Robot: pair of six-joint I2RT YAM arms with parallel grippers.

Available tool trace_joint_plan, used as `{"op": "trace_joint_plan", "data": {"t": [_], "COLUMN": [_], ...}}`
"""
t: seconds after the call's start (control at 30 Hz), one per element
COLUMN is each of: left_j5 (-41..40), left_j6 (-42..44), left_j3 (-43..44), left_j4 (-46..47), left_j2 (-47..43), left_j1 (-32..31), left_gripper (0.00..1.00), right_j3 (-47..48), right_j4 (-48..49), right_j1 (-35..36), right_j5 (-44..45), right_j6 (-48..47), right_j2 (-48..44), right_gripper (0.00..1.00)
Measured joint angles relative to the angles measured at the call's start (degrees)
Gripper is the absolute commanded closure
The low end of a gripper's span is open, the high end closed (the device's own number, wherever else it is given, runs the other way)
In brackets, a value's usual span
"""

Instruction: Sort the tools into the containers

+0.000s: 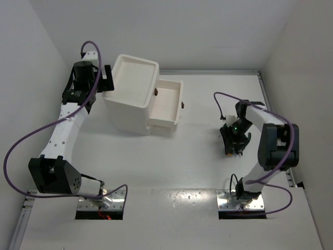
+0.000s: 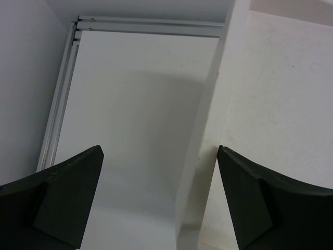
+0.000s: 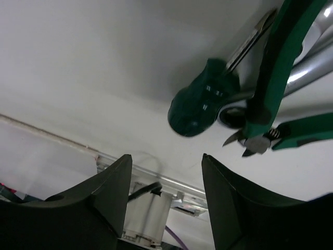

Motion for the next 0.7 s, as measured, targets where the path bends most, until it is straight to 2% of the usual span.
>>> {"op": "trace_joint_plan", "data": {"t": [0.37,0.63,0.7], "left_j5": [-0.83,-0.90,-0.90], "left_j6": [-0.11,-0.09,-0.07], "left_j3": [0.00,0.00,0.00], "left_j4": [0.02,0.04,0.04], "left_j2": [0.00,0.00,0.00], "left_j1": [-0.04,-0.07,-0.07], "left_gripper": [0.02,0.02,0.02], "right_j3": [1.77,0.92,0.28], "right_j4": [5.33,8.61,9.64], "right_j1": [0.74,0.74,0.74], "right_j5": [0.48,1.51,1.92], "right_j6": [3.39,4.35,4.61], "right_j2": [6.25,6.95,7.08], "right_gripper": [0.43,0.43,0.46]}}
